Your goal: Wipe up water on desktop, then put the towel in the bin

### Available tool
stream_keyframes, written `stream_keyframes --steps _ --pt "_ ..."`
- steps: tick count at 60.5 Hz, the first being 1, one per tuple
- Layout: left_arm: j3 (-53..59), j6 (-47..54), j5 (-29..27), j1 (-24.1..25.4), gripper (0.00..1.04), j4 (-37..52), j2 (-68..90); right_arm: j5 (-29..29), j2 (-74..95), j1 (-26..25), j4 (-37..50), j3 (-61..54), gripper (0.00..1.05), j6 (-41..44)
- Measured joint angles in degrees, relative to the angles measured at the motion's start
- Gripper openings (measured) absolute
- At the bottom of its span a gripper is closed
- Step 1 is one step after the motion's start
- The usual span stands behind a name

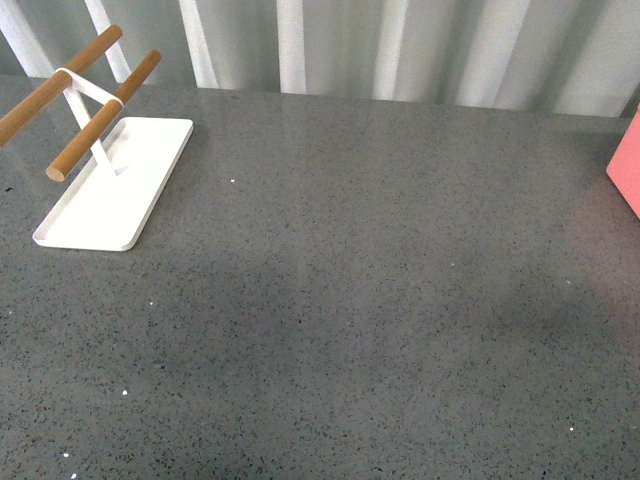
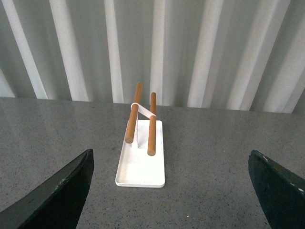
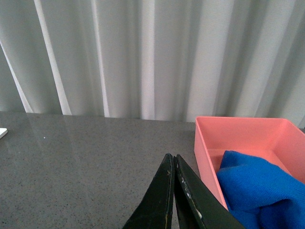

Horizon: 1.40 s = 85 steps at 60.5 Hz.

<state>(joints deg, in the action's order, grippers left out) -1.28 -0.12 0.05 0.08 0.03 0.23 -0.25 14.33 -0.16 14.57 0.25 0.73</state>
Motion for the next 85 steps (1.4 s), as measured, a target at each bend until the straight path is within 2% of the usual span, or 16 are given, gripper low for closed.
stream_keyframes --steps 18,25,40,41,45,58,69,85 --pt "0.00 0.00 0.00 0.00 0.98 0.00 -0.02 0.00 -4.39 0.00 -4.46 0.00 0.03 0.00" --pt "0.00 0.00 0.00 0.02 0.98 0.00 0.00 0.02 -12.33 0.02 -14.10 0.04 0.03 -0.04" --pt "0.00 0.00 0.00 0.00 0.98 0.00 -0.04 0.00 -14.03 0.00 -14.53 0.04 0.03 -0.11" --pt "0.00 0.00 0.00 0.00 0.98 0.00 -0.04 0.00 -14.05 0.00 -14.53 0.04 0.04 -0.09" --pt "0.00 0.00 0.00 0.02 0.98 0.00 -0.04 0.02 -14.08 0.00 -14.53 0.04 0.21 -0.11" --pt "0.00 0.00 0.00 0.02 0.98 0.00 -0.04 0.00 -14.08 0.00 -14.53 0.04 0.59 -0.11" --pt "0.00 0.00 0.00 0.00 0.98 0.00 -0.04 0.00 -14.08 0.00 -14.53 0.04 0.98 -0.13" --pt "0.00 0.00 0.00 0.00 0.98 0.00 -0.04 0.00 -14.08 0.00 -14.53 0.04 0.98 -0.15"
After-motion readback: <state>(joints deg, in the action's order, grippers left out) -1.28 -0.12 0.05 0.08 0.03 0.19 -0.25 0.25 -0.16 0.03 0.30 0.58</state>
